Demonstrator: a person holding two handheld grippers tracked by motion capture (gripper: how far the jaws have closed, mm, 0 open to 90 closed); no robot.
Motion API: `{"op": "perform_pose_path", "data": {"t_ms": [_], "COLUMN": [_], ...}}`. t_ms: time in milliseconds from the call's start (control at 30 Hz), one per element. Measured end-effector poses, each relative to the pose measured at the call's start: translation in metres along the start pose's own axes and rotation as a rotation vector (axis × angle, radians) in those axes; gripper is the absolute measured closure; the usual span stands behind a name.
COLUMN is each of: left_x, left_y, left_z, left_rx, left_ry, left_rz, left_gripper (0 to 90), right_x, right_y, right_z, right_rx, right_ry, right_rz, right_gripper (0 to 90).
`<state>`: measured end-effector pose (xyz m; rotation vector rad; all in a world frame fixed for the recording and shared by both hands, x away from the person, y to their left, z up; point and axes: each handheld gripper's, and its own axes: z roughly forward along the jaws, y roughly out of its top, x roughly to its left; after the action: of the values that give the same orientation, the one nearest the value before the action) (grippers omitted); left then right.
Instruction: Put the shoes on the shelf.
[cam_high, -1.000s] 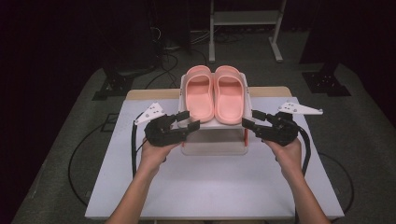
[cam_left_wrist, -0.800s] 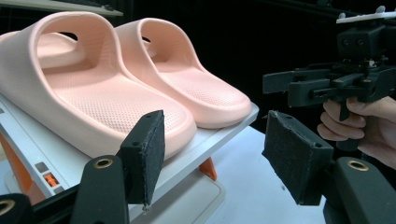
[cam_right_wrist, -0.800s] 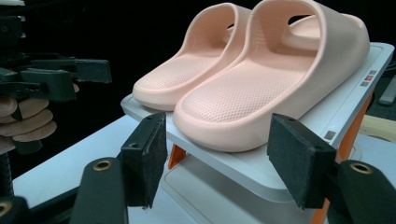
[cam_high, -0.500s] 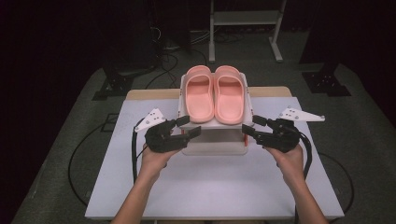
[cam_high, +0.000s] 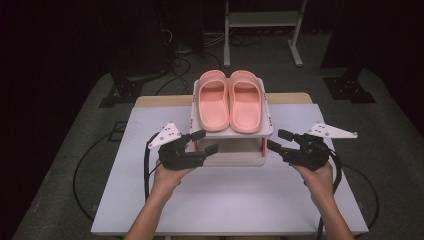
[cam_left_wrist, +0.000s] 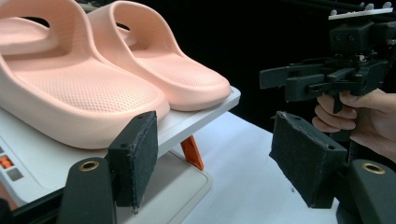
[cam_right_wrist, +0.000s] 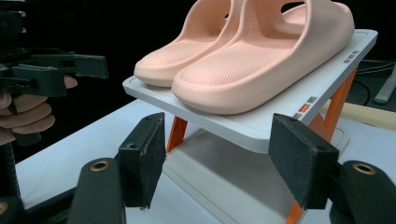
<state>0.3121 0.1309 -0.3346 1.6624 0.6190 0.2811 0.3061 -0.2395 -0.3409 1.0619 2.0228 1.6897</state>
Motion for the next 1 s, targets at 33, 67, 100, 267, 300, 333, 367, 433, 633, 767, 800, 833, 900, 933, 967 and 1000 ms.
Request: {"op": "perform_pose_path", "data": {"t_ms": [33, 67, 100, 267, 300, 333, 367, 433, 633, 767, 800, 833, 900, 933, 967, 1000], "left_x": [0.000, 0.000, 0.000, 0.002, 0.003, 0.004, 0.004, 0.005, 0.008, 0.010, 0.010, 0.011, 0.011, 0.011, 0.012, 0.012], "left_y": [-0.001, -0.002, -0.004, -0.012, -0.014, -0.016, -0.018, -0.021, -0.028, -0.033, -0.034, -0.037, -0.038, -0.040, -0.041, -0.043], "left_z": [0.001, 0.001, 0.001, 0.001, 0.001, 0.001, 0.000, 0.000, -0.007, -0.011, -0.012, -0.013, -0.014, -0.015, -0.016, -0.017], "left_rx": [-0.002, -0.001, 0.000, 0.003, 0.002, 0.003, 0.005, 0.007, 0.003, -0.001, 0.002, 0.004, 0.005, 0.007, 0.008, 0.010], "left_ry": [-0.002, -0.004, -0.005, -0.003, -0.003, -0.003, -0.001, -0.001, 0.013, 0.015, 0.020, 0.022, 0.022, 0.026, 0.028, 0.030], "left_rz": [-0.002, -0.002, -0.008, -0.016, -0.022, -0.023, -0.027, -0.033, -0.041, -0.046, -0.042, -0.045, -0.048, -0.047, -0.051, -0.056], "left_gripper": [31.5, 31.1, 30.3, 29.4, 29.2, 28.8, 28.5, 28.2, 26.4, 25.5, 24.7, 24.5, 24.1, 24.1, 23.9, 23.8], "right_x": [-0.001, -0.001, -0.002, -0.004, -0.005, -0.006, -0.007, -0.009, -0.014, -0.015, -0.014, -0.014, -0.014, -0.014, -0.014, -0.013], "right_y": [-0.001, -0.003, -0.006, -0.011, -0.013, -0.015, -0.016, -0.020, -0.033, -0.037, -0.038, -0.039, -0.040, -0.041, -0.042, -0.043], "right_z": [-0.001, -0.001, -0.003, -0.005, -0.006, -0.007, -0.007, -0.008, -0.009, -0.009, -0.008, -0.008, -0.007, -0.007, -0.007, -0.007], "right_rx": [0.000, 0.003, 0.006, -0.001, 0.004, 0.007, 0.006, 0.011, 0.024, 0.028, 0.036, 0.036, 0.035, 0.038, 0.042, 0.044], "right_ry": [0.002, 0.003, 0.005, 0.014, 0.015, 0.015, 0.017, 0.016, 0.025, 0.031, 0.035, 0.035, 0.039, 0.042, 0.044, 0.047], "right_rz": [-0.001, -0.001, 0.006, 0.013, 0.011, 0.012, 0.015, 0.015, 0.035, 0.041, 0.035, 0.034, 0.029, 0.029, 0.023, 0.027], "right_gripper": [35.6, 35.4, 35.0, 34.5, 34.4, 34.3, 34.3, 33.7, 32.5, 32.4, 31.6, 31.6, 31.6, 31.6, 31.8, 32.9]}}
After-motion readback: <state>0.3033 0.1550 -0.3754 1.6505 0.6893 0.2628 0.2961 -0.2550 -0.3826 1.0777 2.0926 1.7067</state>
